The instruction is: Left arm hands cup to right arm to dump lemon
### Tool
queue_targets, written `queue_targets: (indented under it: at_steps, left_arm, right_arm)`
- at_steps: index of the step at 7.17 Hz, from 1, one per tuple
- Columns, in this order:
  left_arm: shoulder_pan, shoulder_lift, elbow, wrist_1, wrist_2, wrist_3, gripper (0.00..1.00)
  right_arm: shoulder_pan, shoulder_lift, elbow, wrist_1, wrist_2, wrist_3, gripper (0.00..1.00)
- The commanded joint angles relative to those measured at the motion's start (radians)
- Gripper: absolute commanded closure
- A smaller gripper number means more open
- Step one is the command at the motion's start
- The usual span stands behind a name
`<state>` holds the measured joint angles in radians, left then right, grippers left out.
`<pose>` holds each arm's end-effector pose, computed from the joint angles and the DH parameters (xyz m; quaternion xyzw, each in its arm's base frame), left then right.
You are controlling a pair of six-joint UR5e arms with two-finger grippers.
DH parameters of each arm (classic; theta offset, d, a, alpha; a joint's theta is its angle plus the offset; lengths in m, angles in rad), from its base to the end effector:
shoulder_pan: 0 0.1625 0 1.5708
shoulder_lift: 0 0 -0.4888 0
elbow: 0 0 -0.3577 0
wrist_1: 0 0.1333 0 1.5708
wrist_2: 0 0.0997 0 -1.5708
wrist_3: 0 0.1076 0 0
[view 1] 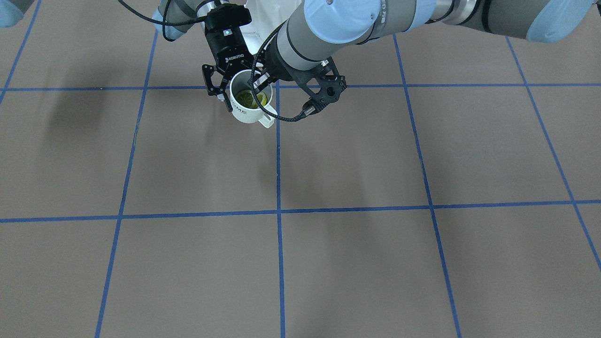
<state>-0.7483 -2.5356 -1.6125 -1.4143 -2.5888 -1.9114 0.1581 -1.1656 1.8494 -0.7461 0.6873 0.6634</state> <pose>0.4856 -0.5077 0.1010 -0.3619 0.4425 -0.2402 0.7846 -0.5034 -0.2995 0.2905 0.5828 -0.3750 0.0313 0.7203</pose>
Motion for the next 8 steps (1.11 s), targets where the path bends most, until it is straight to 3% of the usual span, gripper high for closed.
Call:
queue_targets:
  at_steps: [1, 4, 5, 7, 8]
  left_arm:
    - [0.001, 0.0, -0.006, 0.003, -0.011, 0.0, 1.0]
    - [0.001, 0.001, -0.009, 0.003, -0.013, 0.0, 1.0]
    - [0.001, 0.001, -0.015, 0.005, -0.014, 0.0, 1.0]
    - [0.001, 0.003, -0.017, 0.005, -0.013, 0.0, 1.0]
    - [0.001, 0.003, -0.018, 0.003, -0.013, 0.0, 0.53]
  right_arm:
    - [0.0, 0.0, -0.004, 0.007, 0.0, -0.002, 0.01]
    - [0.0, 0.001, -0.004, 0.007, -0.009, -0.007, 0.01]
    - [0.0, 0.0, -0.002, 0.008, -0.009, -0.008, 0.06]
    - [0.0, 0.001, -0.002, 0.007, -0.009, -0.01, 0.26]
    - [0.0, 0.001, -0.002, 0.008, -0.009, -0.01, 0.38]
